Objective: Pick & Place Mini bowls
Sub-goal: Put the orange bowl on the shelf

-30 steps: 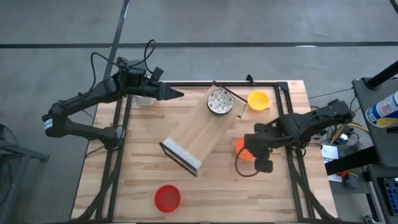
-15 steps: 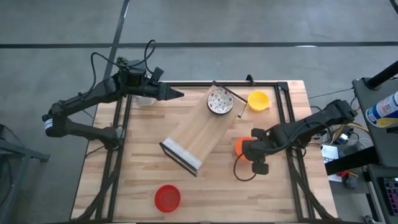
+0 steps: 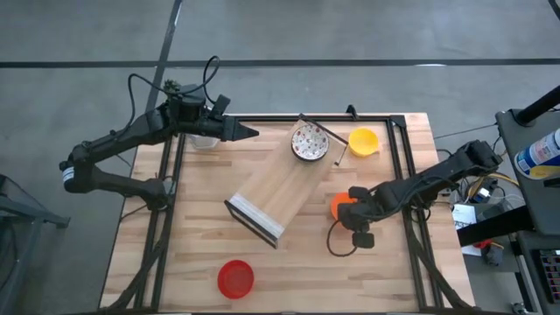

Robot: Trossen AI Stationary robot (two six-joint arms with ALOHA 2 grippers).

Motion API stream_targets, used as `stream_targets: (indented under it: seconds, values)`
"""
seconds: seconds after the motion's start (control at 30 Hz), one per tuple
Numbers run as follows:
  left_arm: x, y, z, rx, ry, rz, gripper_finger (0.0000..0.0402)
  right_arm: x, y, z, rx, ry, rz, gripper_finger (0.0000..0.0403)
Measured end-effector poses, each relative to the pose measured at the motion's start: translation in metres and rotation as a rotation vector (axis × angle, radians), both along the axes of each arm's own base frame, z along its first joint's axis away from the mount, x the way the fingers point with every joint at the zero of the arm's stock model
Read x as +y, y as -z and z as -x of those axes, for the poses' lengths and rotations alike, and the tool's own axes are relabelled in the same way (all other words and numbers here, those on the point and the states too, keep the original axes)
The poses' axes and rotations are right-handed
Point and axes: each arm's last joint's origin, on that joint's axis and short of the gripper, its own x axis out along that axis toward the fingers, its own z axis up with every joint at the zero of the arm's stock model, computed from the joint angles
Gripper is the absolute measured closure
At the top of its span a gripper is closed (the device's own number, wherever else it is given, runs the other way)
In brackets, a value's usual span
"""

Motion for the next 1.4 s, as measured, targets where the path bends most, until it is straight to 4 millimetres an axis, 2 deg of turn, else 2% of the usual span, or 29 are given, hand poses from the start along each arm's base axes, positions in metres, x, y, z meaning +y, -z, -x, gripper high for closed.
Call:
stream_targets:
  seconds: [0.67,0.87,1.0,1.4]
  values:
    - [0.000,0.000,0.000,0.003,0.000,0.003,0.0197,0.007,0.046,-0.016,0.158,-0.005,0.018,0.0332]
    - [0.000,0.001,0.000,0.003,0.006,0.009,0.0197,0.010,0.031,-0.022,0.126,-0.008,-0.020,0.0339]
    - [0.000,0.001,0.000,0.004,0.006,0.009,0.0197,0.005,0.021,-0.020,0.082,0.054,0.083,0.0329]
    - [-0.001,0.000,0.000,0.001,0.027,0.008,0.0197,-0.002,0.027,-0.018,0.097,0.094,0.131,0.0251]
